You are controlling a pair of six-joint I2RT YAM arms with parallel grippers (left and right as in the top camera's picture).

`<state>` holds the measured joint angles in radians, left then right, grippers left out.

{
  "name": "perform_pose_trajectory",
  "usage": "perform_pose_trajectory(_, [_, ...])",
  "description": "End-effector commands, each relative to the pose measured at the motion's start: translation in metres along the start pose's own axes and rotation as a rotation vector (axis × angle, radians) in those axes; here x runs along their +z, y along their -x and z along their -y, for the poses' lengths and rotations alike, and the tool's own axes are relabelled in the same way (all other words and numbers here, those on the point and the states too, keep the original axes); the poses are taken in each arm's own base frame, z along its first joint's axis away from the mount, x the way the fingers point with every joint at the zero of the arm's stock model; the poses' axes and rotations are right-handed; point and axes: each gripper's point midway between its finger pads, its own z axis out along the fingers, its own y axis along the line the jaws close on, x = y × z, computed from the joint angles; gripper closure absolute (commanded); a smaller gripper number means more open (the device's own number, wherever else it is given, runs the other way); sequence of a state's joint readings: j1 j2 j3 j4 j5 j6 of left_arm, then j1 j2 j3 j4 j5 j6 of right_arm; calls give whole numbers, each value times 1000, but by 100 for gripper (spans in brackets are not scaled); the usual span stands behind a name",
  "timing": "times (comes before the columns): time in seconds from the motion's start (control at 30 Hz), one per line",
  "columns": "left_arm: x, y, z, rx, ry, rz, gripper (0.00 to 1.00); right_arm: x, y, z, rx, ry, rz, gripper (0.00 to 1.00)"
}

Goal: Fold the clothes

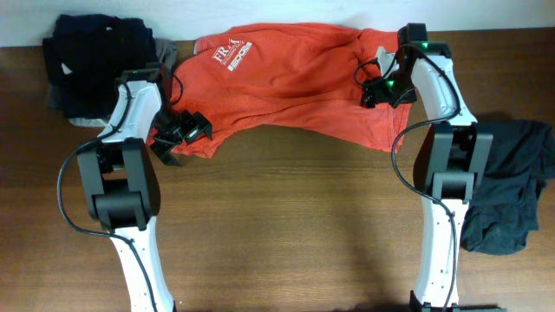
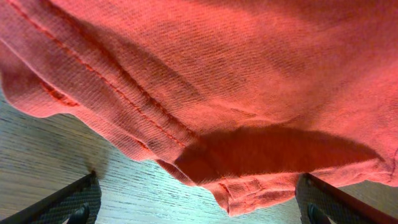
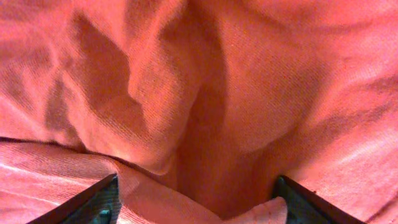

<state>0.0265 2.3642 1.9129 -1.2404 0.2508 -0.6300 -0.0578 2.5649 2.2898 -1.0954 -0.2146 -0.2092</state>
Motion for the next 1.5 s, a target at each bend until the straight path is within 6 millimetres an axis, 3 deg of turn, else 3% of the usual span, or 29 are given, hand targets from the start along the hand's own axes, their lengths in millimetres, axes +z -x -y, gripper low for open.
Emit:
perform_pose_trajectory(0.0, [6,0,-2,-18,8,-10,1,7,-3,-4,7,17,-15,24])
perform_pose_trajectory(0.17, [6,1,-2,-17,9,-6,1,0,-3,3,32,-31,-17,28])
perform_pose_trajectory(0.37, [6,1,-2,-16,7,-4,1,-22,3,7,37,-83,9,31])
perform_pose_trajectory(0.6, [6,1,-2,-16,7,-4,1,-31,2,5,51,-82,10,66])
perform_pose_trajectory(0.93, [6,1,-2,-16,7,-4,1,-40,0,3,52,-84,6,73])
perform_pose_trajectory(1.13, [6,1,-2,-16,7,-4,1,-63,3,1,91,-105,30,96])
perform_pose_trajectory(1.2, [6,1,-2,-17,9,-6,5,-76,2,-2,123,-107,38,96])
perform_pose_trajectory(1.47, [6,3,-1,-15,3,3,5,-115,0,-12,172,-100,73,96])
